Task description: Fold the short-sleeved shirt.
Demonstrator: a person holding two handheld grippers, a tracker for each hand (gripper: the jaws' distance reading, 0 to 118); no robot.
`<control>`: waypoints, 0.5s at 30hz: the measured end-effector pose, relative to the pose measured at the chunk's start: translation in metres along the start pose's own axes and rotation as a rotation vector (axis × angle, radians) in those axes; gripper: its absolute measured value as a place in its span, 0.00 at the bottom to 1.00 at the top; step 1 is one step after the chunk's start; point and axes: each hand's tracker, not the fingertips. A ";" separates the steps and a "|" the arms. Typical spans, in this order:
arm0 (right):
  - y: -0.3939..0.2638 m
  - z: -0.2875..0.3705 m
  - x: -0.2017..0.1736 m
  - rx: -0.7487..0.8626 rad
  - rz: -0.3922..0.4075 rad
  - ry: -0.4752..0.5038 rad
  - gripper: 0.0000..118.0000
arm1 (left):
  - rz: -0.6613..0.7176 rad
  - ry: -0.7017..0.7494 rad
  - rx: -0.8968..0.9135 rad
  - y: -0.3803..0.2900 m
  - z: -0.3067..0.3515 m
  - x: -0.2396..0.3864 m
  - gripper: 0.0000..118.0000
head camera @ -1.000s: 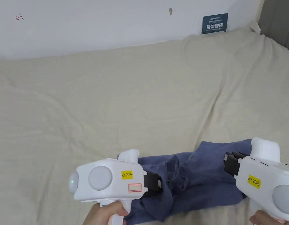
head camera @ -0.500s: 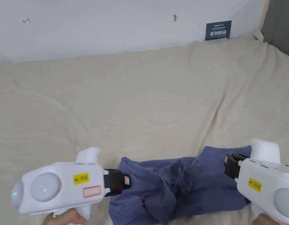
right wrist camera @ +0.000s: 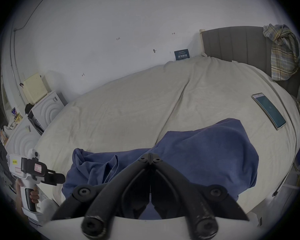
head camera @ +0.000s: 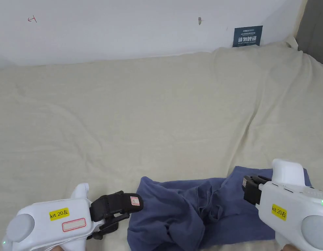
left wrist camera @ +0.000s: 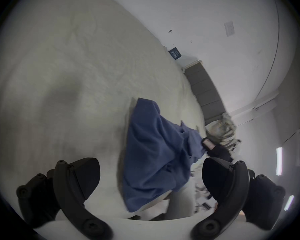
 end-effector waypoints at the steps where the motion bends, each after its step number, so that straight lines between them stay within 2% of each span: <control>1: 0.001 -0.002 -0.001 -0.004 -0.002 0.005 0.00 | 0.034 -0.029 -0.012 0.001 -0.007 -0.006 0.99; 8: 0.004 -0.010 -0.004 -0.016 0.002 0.023 0.00 | 0.047 -0.157 -0.097 0.026 -0.035 -0.018 0.99; 10: 0.004 -0.012 -0.005 -0.025 0.014 0.039 0.00 | 0.070 -0.238 -0.121 0.025 -0.050 -0.015 0.99; 12: 0.002 -0.013 -0.007 -0.028 0.024 0.045 0.00 | 0.044 -0.239 -0.149 0.023 -0.062 -0.009 0.99; 13: 0.001 -0.013 -0.007 -0.031 0.025 0.048 0.00 | -0.004 -0.221 -0.165 0.023 -0.065 -0.004 0.96; 14: 0.001 -0.014 -0.007 -0.035 0.025 0.055 0.00 | -0.035 -0.194 -0.179 0.024 -0.066 -0.004 0.89; 15: 0.001 -0.015 -0.006 -0.040 0.024 0.063 0.00 | -0.048 -0.134 -0.188 0.024 -0.068 -0.003 0.67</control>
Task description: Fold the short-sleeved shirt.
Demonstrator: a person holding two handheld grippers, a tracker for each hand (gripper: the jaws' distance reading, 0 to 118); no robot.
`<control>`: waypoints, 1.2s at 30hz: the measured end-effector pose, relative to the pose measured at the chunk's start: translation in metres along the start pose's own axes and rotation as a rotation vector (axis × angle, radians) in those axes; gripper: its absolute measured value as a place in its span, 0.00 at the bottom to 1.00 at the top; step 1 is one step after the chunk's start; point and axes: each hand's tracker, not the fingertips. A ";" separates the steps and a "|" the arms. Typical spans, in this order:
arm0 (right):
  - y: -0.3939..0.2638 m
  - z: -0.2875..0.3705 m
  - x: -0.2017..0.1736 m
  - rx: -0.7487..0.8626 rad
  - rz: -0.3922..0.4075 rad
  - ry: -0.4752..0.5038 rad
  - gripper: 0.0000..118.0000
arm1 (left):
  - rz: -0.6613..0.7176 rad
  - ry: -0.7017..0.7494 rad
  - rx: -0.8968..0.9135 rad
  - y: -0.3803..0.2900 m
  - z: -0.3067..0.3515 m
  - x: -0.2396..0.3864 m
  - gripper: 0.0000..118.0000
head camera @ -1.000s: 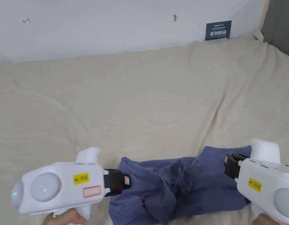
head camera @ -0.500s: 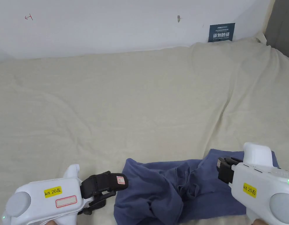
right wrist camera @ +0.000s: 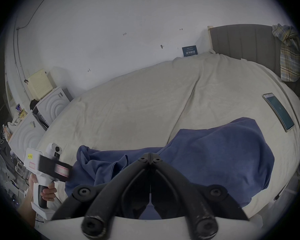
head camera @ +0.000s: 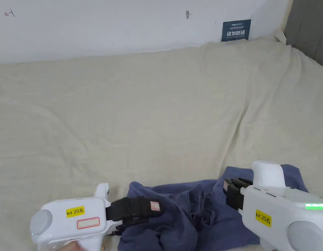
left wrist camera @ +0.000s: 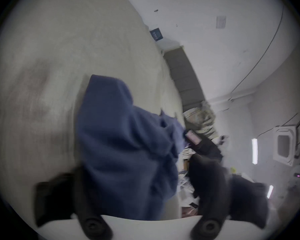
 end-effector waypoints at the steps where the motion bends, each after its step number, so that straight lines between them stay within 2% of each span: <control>1: 0.000 0.000 0.000 -0.002 0.000 0.003 0.00 | -0.020 0.081 -0.027 -0.001 -0.003 -0.001 0.41; 2: 0.000 0.000 0.000 -0.005 0.001 0.004 0.00 | -0.038 0.160 -0.050 -0.002 -0.007 -0.003 0.14; 3: 0.000 0.000 0.000 -0.008 0.004 0.004 0.00 | -0.031 0.132 -0.048 -0.006 -0.007 -0.007 0.12; 4: 0.000 0.000 0.000 -0.008 0.006 0.004 0.00 | 0.027 0.018 -0.020 -0.005 0.001 -0.010 0.12; 5: -0.001 0.000 0.000 -0.010 0.008 0.004 0.00 | 0.088 0.014 0.005 -0.004 0.005 -0.010 0.12; 11: 0.000 0.005 0.002 0.002 0.002 0.008 0.00 | 0.013 0.114 0.023 -0.004 0.022 0.008 0.11; 16: 0.002 0.018 0.002 0.053 0.008 0.014 0.00 | -0.105 0.194 0.094 -0.004 0.079 0.035 0.10; 22: 0.001 0.023 0.010 0.068 -0.026 0.021 0.00 | -0.062 0.370 0.217 -0.010 0.157 0.036 0.10; 25: -0.002 0.027 0.014 0.069 -0.026 0.022 0.00 | -0.009 0.454 0.259 -0.015 0.176 0.037 0.10; 28: -0.004 0.030 0.019 0.073 -0.030 0.021 0.00 | 0.044 0.498 0.263 -0.016 0.171 0.050 0.10; 32: -0.004 0.034 0.026 0.077 -0.047 0.025 0.00 | -0.042 0.562 0.233 -0.010 0.139 0.090 0.10; 34: -0.005 0.036 0.030 0.079 -0.050 0.024 0.00 | -0.025 0.588 0.212 -0.003 0.113 0.117 0.10; 36: -0.006 0.039 0.034 0.081 -0.054 0.022 0.00 | -0.099 0.647 0.176 0.006 0.087 0.136 0.10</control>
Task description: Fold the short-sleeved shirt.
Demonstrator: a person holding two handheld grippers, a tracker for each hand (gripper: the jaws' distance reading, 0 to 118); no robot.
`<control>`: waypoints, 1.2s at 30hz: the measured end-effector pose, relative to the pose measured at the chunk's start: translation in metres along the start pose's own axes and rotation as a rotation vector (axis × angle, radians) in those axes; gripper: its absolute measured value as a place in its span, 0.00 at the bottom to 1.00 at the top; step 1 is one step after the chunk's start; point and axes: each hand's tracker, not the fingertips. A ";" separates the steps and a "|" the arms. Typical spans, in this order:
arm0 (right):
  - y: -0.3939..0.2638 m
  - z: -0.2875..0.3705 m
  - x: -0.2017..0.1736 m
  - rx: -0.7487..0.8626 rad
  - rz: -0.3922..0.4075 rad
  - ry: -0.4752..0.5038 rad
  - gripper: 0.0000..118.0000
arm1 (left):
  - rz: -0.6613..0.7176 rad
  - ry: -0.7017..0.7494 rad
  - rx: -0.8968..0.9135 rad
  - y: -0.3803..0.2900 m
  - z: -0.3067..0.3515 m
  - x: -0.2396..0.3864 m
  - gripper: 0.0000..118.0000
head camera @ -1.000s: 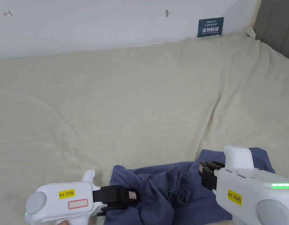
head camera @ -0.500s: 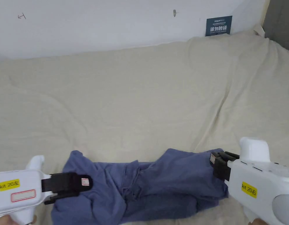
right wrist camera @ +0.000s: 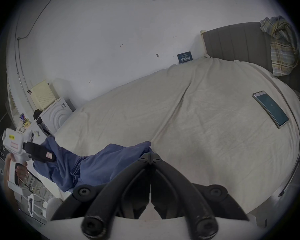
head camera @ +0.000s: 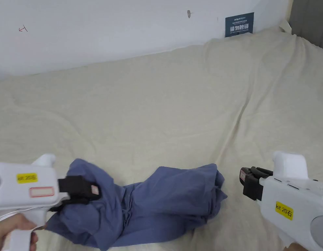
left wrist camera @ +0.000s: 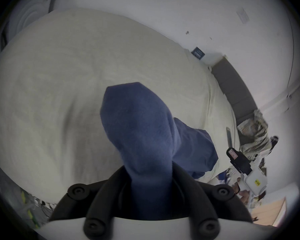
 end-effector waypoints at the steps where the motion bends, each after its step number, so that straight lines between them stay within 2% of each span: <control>1: 0.000 0.002 0.002 0.000 -0.002 -0.004 0.00 | -0.050 0.021 -0.006 0.001 -0.007 0.020 0.10; 2: -0.001 0.005 0.003 0.005 -0.001 -0.014 0.00 | -0.089 0.026 -0.019 0.003 -0.016 0.037 0.10; 6: -0.003 0.013 0.012 0.010 0.003 -0.028 0.00 | -0.084 -0.011 -0.078 0.011 -0.070 0.080 0.10; 10: -0.004 0.021 0.025 0.014 -0.010 -0.043 0.00 | -0.173 0.071 -0.155 0.016 -0.125 0.111 0.10; 12: -0.005 0.024 0.030 0.016 -0.023 -0.053 0.00 | -0.170 0.060 -0.164 0.005 -0.131 0.134 0.10; 20: -0.007 0.024 0.046 0.012 -0.077 -0.073 0.00 | -0.203 0.020 -0.211 -0.002 -0.141 0.156 0.11; 21: -0.007 0.025 0.046 0.009 -0.078 -0.074 0.00 | -0.214 0.010 -0.216 -0.003 -0.141 0.156 0.14; 22: -0.008 0.024 0.046 0.007 -0.077 -0.075 0.00 | -0.207 -0.003 -0.217 -0.003 -0.137 0.156 0.21; 23: -0.008 0.024 0.045 0.005 -0.075 -0.074 0.00 | -0.188 -0.061 -0.217 -0.003 -0.134 0.156 0.38; 24: -0.008 0.024 0.045 0.001 -0.071 -0.072 0.00 | -0.171 -0.137 -0.230 -0.002 -0.131 0.155 0.71; 25: -0.008 0.023 0.044 -0.001 -0.067 -0.071 0.00 | -0.145 -0.182 -0.233 -0.003 -0.124 0.156 0.92; 26: -0.008 0.023 0.043 -0.003 -0.064 -0.072 0.00 | -0.137 -0.206 -0.219 -0.002 -0.117 0.157 1.00; 29: -0.008 0.022 0.040 -0.008 -0.060 -0.071 0.00 | -0.198 -0.218 -0.163 0.005 -0.089 0.159 1.00; 35: -0.007 0.023 0.035 -0.002 -0.050 -0.064 0.00 | -0.215 -0.212 -0.065 0.019 -0.052 0.138 1.00; 36: -0.007 0.023 0.035 -0.003 -0.049 -0.063 0.00 | -0.206 -0.190 -0.056 0.022 -0.052 0.131 0.96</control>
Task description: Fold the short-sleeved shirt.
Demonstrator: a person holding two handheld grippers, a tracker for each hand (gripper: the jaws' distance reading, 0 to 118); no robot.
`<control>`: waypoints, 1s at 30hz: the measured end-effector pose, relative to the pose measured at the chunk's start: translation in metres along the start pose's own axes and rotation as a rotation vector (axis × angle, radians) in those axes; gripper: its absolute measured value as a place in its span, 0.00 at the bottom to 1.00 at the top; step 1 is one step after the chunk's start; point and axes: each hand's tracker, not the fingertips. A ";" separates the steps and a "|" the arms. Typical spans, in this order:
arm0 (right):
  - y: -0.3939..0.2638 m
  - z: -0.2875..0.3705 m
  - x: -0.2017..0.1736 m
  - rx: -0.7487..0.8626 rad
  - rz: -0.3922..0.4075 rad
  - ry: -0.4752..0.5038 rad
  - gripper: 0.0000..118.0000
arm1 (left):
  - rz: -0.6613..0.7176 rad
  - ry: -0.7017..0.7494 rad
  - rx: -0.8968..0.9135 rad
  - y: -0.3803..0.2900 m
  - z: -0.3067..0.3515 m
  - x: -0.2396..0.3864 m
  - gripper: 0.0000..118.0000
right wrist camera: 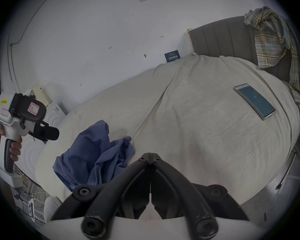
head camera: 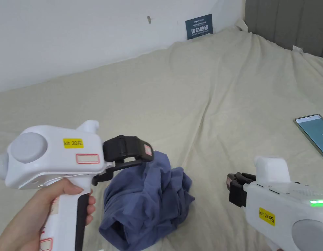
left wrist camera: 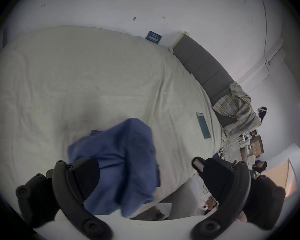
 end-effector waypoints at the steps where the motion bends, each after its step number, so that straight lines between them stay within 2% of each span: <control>1: 0.000 0.001 0.000 0.000 0.002 0.001 0.00 | 0.009 0.044 0.004 0.000 0.001 -0.008 0.86; 3: 0.000 0.002 0.000 0.000 0.007 -0.001 0.00 | 0.000 0.105 0.018 -0.002 -0.002 -0.019 0.52; 4: 0.000 0.003 0.000 0.001 0.009 -0.003 0.00 | -0.027 0.138 0.005 -0.004 -0.007 -0.024 0.43; 7: 0.001 0.003 0.002 0.001 0.005 -0.009 0.00 | -0.094 0.209 -0.037 -0.014 -0.029 -0.036 0.24; 10: 0.001 0.002 0.005 -0.002 -0.007 -0.017 0.00 | -0.099 0.139 -0.033 -0.027 -0.044 -0.034 0.11; 15: 0.000 0.001 0.010 -0.009 -0.013 -0.030 0.00 | -0.103 -0.006 -0.034 -0.040 -0.064 -0.019 0.10; 21: -0.006 -0.001 0.018 -0.025 -0.027 -0.041 0.00 | -0.133 -0.049 -0.083 -0.062 -0.097 0.017 0.10; 22: -0.007 -0.001 0.020 -0.028 -0.032 -0.045 0.00 | -0.172 -0.054 -0.103 -0.066 -0.104 0.022 0.10; 24: -0.008 -0.001 0.021 -0.034 -0.038 -0.041 0.00 | -0.221 0.004 -0.131 -0.074 -0.121 0.027 0.10; 27: -0.008 0.003 0.019 -0.033 -0.026 -0.046 0.00 | -0.168 -0.035 -0.125 -0.081 -0.127 0.025 0.10; 30: -0.005 0.004 0.016 -0.027 -0.012 -0.047 0.00 | -0.188 -0.046 -0.111 -0.081 -0.122 0.034 0.10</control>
